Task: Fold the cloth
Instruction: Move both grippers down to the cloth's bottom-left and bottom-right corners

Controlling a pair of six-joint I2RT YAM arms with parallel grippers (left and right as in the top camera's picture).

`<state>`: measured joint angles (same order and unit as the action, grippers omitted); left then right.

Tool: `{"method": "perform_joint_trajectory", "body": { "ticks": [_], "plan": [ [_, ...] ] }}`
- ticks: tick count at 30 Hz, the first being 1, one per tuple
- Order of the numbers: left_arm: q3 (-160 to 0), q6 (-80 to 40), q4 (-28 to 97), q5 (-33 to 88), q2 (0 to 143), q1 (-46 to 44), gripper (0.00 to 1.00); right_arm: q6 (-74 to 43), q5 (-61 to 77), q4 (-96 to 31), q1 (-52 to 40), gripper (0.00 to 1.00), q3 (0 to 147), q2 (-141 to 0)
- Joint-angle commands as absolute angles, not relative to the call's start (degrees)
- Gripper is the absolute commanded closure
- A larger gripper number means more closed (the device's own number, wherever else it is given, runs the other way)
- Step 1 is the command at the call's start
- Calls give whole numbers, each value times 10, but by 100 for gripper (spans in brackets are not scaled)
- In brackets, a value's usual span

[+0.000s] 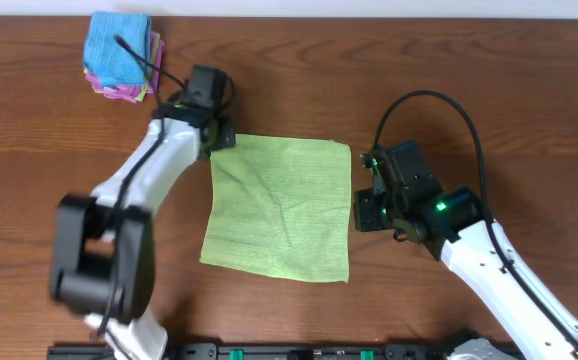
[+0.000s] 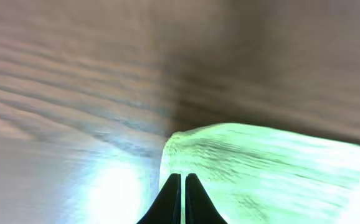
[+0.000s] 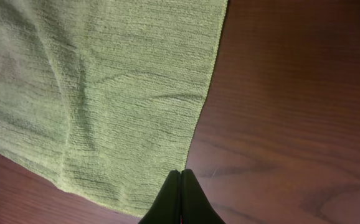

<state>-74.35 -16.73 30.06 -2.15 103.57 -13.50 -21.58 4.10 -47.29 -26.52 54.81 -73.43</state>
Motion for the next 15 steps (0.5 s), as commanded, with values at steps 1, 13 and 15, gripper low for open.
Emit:
{"method": "perform_joint_trajectory", "body": {
  "ticks": [1,13,15],
  "plan": [
    [-751,-180,331,-34,969,-123,94,-205,52,-476,-251,99,555,-724],
    [-596,-164,528,182,776,13,94,-162,189,-516,-173,99,477,-606],
    [-550,-150,529,217,735,22,94,-157,240,-494,-168,98,440,-590]
  ]
}}
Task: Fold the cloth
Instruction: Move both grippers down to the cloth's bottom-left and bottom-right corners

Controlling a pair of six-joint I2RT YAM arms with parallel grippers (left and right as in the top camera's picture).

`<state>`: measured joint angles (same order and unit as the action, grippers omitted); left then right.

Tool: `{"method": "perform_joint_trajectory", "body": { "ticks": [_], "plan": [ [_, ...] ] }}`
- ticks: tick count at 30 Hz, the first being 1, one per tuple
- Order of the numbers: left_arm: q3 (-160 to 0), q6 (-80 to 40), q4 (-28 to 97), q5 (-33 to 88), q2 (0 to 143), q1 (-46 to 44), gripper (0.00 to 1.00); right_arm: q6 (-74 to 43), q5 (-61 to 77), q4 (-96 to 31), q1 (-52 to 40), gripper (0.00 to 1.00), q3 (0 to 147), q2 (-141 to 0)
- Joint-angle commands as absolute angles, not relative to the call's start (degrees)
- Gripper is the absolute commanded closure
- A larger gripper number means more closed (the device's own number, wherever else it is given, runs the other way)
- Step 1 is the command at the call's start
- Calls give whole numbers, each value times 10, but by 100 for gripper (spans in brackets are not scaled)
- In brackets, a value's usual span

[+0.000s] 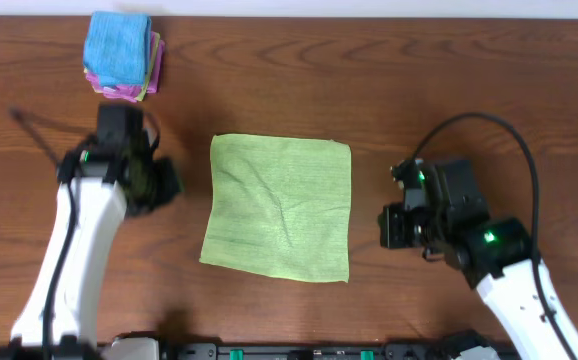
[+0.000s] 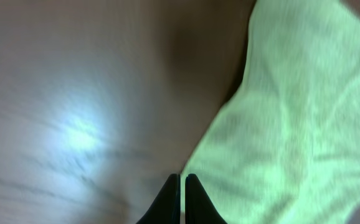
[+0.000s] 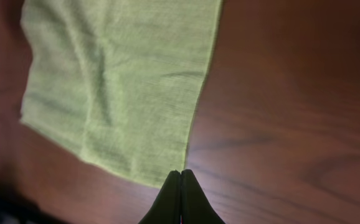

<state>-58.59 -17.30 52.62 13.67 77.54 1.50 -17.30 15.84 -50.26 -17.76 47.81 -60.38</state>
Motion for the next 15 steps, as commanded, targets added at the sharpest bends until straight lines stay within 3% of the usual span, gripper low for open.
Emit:
{"method": "perform_joint_trajectory", "body": {
  "ticks": [1,11,13,15],
  "plan": [
    [-523,-149,528,232,711,23,94,-158,271,-478,-168,98,413,-583],
    [-366,-81,479,298,659,56,89,-173,408,-384,-168,99,244,-582],
    [-339,-67,457,317,659,70,73,-173,408,-377,-168,98,220,-582],
    [-325,-62,443,327,659,74,68,-181,408,-366,-168,90,206,-582]
  ]
}}
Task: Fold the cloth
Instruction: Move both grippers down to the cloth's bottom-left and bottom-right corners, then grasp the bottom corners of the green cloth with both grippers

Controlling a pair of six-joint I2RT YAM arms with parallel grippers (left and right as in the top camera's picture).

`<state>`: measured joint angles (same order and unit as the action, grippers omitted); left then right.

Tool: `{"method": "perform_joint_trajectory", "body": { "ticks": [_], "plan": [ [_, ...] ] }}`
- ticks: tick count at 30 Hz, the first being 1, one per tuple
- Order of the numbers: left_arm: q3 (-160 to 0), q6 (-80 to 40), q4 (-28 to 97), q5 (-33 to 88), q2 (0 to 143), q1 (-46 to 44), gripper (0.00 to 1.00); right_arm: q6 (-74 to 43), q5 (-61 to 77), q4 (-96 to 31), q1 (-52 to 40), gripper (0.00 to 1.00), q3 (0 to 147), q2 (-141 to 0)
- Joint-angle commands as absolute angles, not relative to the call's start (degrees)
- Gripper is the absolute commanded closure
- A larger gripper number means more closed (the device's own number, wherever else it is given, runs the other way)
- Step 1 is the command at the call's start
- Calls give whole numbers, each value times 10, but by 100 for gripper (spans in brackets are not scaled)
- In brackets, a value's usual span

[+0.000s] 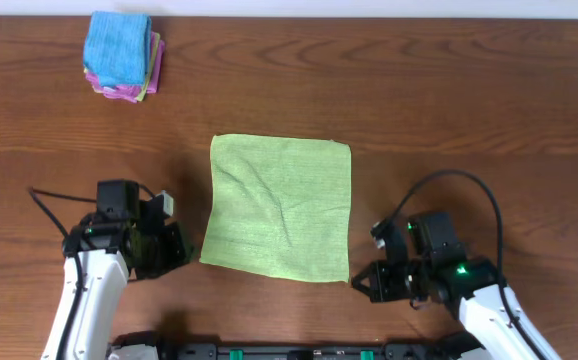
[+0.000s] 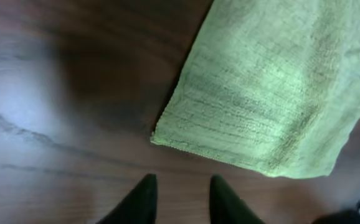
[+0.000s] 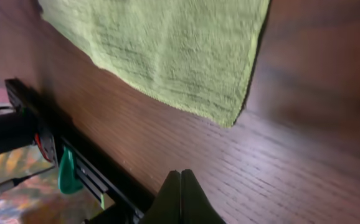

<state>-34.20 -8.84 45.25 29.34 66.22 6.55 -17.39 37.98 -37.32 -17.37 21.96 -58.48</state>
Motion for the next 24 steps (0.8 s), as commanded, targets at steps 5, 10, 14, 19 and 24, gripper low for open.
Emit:
{"method": "perform_joint_trajectory", "body": {
  "ticks": [5,10,14,19,24],
  "plan": [
    [-294,-64,413,327,660,75,58,-201,401,-337,-168,52,192,-582],
    [-278,-69,371,328,672,75,57,-227,352,-319,-168,53,190,-582],
    [-275,-69,352,330,703,75,56,-227,322,-310,-168,54,190,-586],
    [-275,-69,325,331,750,75,55,-249,310,-280,-168,53,190,-612],
    [-275,-69,298,329,787,75,55,-262,311,-259,-169,53,190,-653]
  ]
}}
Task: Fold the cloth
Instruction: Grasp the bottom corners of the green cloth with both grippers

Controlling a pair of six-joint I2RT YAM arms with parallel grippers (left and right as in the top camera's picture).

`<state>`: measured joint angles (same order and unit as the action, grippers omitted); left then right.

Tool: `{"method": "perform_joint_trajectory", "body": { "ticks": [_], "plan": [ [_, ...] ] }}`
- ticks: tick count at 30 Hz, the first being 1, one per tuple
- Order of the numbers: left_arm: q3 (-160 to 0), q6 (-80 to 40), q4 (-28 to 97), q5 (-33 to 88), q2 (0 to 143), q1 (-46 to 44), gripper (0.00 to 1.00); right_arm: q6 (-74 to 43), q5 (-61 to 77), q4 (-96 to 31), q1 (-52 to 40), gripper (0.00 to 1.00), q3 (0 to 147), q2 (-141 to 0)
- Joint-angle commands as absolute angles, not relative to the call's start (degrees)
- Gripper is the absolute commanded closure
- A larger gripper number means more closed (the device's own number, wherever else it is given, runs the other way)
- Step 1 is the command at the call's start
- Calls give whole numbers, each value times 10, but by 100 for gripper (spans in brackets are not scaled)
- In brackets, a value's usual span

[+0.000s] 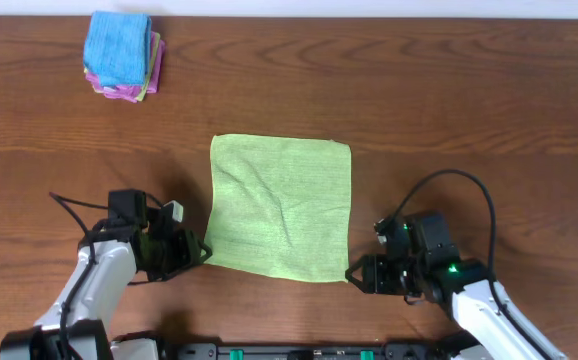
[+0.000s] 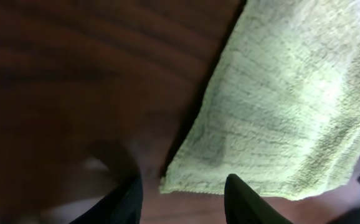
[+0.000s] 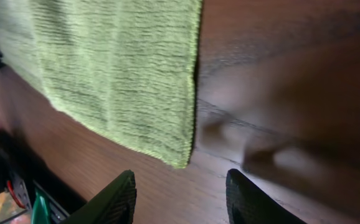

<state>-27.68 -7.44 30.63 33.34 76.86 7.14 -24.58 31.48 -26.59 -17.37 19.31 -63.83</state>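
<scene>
A light green cloth point(image 1: 280, 207) lies flat and unfolded on the wooden table. Its near left corner point(image 2: 167, 185) sits just ahead of my left gripper point(image 1: 199, 252), which is open, one finger point(image 2: 125, 200) on each side of that corner. Its near right corner point(image 3: 183, 163) lies just ahead of my right gripper point(image 1: 357, 272), open too, with a finger point(image 3: 245, 198) either side and nothing held. Both grippers are low at the table, touching nothing that I can tell.
A stack of folded cloths point(image 1: 121, 56), blue on top with pink and yellow below, sits at the far left corner of the table point(image 1: 469, 90). A black rail point(image 1: 269, 351) runs along the near edge.
My left gripper has moved right, up to the cloth's near left corner, and opened wider. My right gripper, shut before, is now open at the near right corner.
Both grippers were shut, the left at the cloth's far left corner, the right beside its right edge. Then both were farther back, off the cloth's sides. Then they were by the near corners, left opening. Now both are open at those corners; the cloth stayed flat.
</scene>
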Motion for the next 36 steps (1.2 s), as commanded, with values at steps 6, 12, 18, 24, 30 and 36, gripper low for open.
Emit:
{"method": "perform_joint_trajectory", "body": {
  "ticks": [6,12,18,24,30,36],
  "plan": [
    [-275,-69,276,326,820,75,55,-271,320,-225,-170,53,190,-710],
    [-275,-69,276,326,826,75,55,-290,330,-179,-197,55,190,-745],
    [-275,-69,295,326,826,75,61,-299,328,-163,-211,58,190,-762],
    [-275,-80,298,327,826,75,83,-302,328,-156,-211,87,190,-762],
    [-275,-95,297,334,826,75,94,-314,332,-156,-211,98,190,-762],
    [-275,-95,296,372,826,75,94,-316,381,-120,-211,99,194,-761]
  ]
}}
